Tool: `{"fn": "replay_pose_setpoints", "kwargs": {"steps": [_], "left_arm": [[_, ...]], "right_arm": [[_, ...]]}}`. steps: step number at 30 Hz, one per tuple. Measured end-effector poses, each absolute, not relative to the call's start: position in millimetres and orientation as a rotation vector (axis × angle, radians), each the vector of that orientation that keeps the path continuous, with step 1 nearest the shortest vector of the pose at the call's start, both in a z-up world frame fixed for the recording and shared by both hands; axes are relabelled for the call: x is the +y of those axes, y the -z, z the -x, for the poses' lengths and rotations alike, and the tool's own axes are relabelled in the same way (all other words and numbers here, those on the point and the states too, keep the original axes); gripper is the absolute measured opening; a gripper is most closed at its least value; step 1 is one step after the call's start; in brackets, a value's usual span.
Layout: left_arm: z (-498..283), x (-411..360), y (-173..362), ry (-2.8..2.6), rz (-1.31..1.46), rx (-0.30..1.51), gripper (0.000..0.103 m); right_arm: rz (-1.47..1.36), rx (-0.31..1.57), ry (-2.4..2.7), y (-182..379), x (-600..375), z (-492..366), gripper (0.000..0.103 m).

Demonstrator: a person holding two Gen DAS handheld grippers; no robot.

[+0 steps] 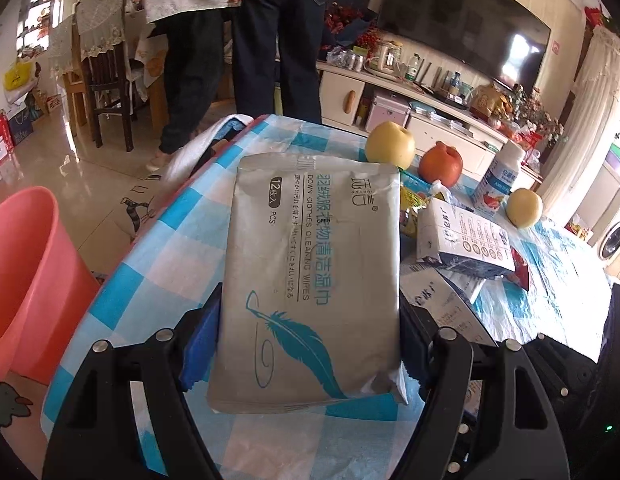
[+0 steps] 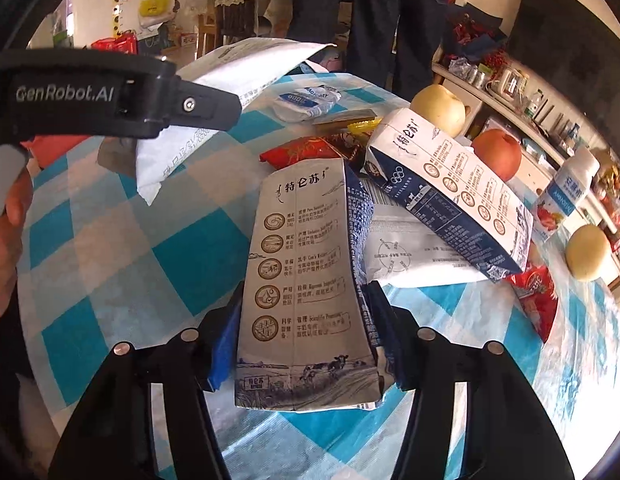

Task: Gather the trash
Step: 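Carry the wipes pack and carton to the pink bucket and open both grippers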

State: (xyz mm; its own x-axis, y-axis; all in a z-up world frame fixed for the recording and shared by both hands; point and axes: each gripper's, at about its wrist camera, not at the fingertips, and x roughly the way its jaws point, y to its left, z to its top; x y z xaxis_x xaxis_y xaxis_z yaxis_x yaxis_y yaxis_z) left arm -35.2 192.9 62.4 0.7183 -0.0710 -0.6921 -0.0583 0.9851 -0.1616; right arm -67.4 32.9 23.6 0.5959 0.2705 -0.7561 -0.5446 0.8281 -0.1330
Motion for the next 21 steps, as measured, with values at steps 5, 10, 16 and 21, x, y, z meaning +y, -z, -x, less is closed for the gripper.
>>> {"fn": "replay_pose_setpoints", "kwargs": {"steps": [5,10,16,21], "left_arm": [[43.8,214.6,-69.8,-0.079,0.229,0.728,0.076],[53.5,237.5,-78.3,-0.171,0.277,0.679,0.076],[65.0,266.1,-88.3,-0.285,0.34,0.625,0.076],[73.7,291.8,-96.8,-0.398,0.366,0.582,0.076]], "right_arm": [[0.264,0.816,-0.492,-36.4,26.4,74.5,0.059],[0.162,0.829,-0.499,-45.8,24.1,86.4,0.059],[0.03,0.849,-0.495,-56.7,21.4,94.7,0.059],[-0.057,0.852,-0.523,-65.6,30.9,97.0,0.059]]}}
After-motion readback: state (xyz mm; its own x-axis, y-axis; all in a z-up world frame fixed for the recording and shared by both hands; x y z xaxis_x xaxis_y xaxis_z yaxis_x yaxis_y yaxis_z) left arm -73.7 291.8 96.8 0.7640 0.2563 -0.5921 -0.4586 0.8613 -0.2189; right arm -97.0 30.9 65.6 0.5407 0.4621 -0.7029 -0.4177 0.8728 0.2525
